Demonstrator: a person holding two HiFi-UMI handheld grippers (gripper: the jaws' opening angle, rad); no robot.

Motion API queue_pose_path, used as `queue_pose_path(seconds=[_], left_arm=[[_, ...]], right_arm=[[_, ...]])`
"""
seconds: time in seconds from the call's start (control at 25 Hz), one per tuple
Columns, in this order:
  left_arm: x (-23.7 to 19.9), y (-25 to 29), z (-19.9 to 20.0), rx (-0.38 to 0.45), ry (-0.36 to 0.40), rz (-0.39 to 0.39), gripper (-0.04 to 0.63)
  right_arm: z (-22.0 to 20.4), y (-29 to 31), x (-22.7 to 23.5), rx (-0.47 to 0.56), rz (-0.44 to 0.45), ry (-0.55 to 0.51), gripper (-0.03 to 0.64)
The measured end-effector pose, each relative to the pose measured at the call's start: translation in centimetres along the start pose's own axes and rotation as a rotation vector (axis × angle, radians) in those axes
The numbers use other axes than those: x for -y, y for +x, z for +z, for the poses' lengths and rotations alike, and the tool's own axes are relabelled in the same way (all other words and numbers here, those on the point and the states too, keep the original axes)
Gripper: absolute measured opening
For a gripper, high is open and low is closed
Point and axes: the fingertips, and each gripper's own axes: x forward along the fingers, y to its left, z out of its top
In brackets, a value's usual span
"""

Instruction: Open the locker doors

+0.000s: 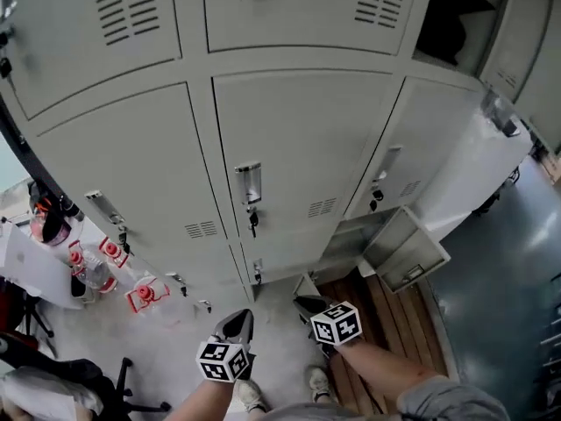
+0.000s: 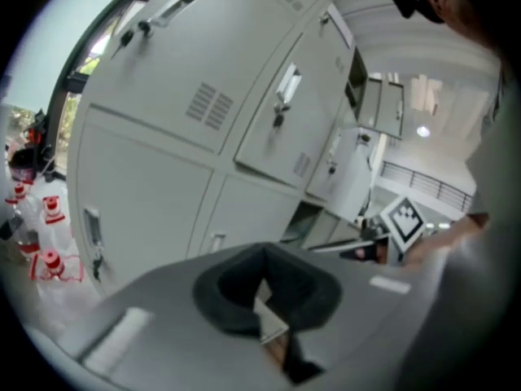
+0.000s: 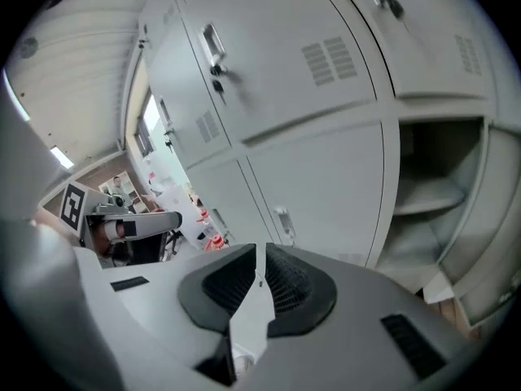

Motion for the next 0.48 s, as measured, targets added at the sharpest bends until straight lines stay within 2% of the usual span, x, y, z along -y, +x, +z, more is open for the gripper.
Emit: queue_pose_path(seconds=[0.24,0.48], left_arm=[[6.2,-5.5,13.0,0.161,0.077,-0.058,0.005],[10.9,-11.0,23.3,0.305,0.141,-0.104,0.004]], right_arm=[[13.3,-9.5,-4.9,0.192,0.033,-0.147,0.035],[22.5,-17.6,-9.1,0.367,0.073,-0.214,0.031]])
